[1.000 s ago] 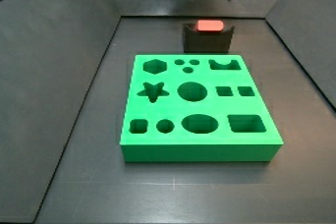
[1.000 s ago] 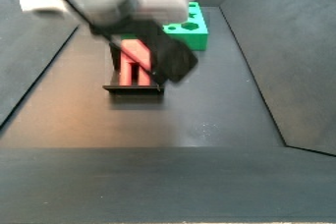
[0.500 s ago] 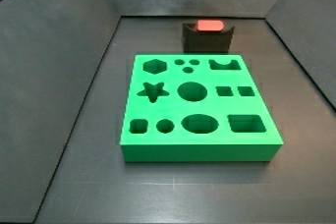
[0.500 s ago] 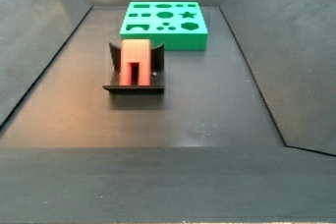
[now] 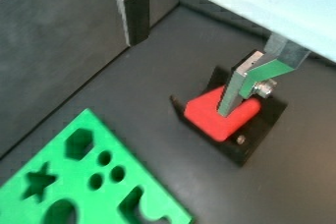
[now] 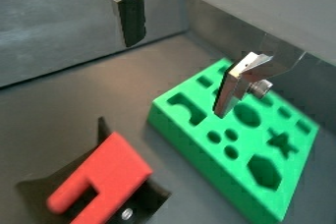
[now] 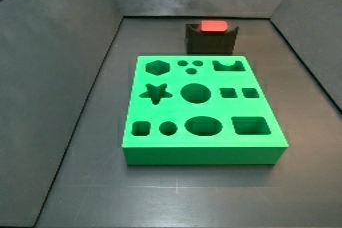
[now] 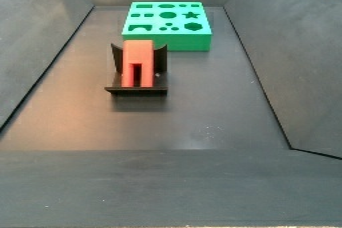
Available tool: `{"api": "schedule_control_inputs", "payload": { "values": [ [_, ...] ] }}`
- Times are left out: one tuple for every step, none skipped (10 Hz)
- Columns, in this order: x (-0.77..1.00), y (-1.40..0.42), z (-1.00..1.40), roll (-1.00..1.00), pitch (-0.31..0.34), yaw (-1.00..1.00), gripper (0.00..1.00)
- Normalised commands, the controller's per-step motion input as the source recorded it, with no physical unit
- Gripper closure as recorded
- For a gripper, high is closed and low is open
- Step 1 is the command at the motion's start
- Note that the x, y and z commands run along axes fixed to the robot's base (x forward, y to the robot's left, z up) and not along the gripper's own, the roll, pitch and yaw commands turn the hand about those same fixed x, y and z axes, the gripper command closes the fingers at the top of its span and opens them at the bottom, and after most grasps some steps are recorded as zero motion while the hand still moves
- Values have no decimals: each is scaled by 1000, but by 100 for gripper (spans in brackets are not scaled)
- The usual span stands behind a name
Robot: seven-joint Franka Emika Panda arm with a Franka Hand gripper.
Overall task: Pick up the square-circle object. Move up. Place the square-circle object on the fixture. Regrasp the square-circle object. Move to above the board. Insert the square-circle object.
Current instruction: Regrasp the square-circle object.
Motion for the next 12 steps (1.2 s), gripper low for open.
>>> {"api": "schedule_control_inputs", "payload": {
  "values": [
    [-31, -29, 7, 1000, 6, 26, 0],
    [-33, -26, 6, 1000, 2, 27, 0],
    [-28, -22, 7, 1000, -7, 28, 0],
    [-25, -20, 6, 1000, -10, 29, 0],
    [-25, -21, 2, 1000, -13, 30, 0],
    [-23, -19, 5, 1000, -13, 31, 0],
    [-17, -19, 11, 1000, -10, 32, 0],
    [-7, -18, 9, 1000, -7, 33, 0],
    [9, -22, -7, 1000, -1, 36, 0],
    [20, -21, -9, 1000, 5, 38, 0],
    [31, -23, -7, 1000, 12, 40, 0],
    [45, -25, -13, 1000, 23, 44, 0]
  ]
}}
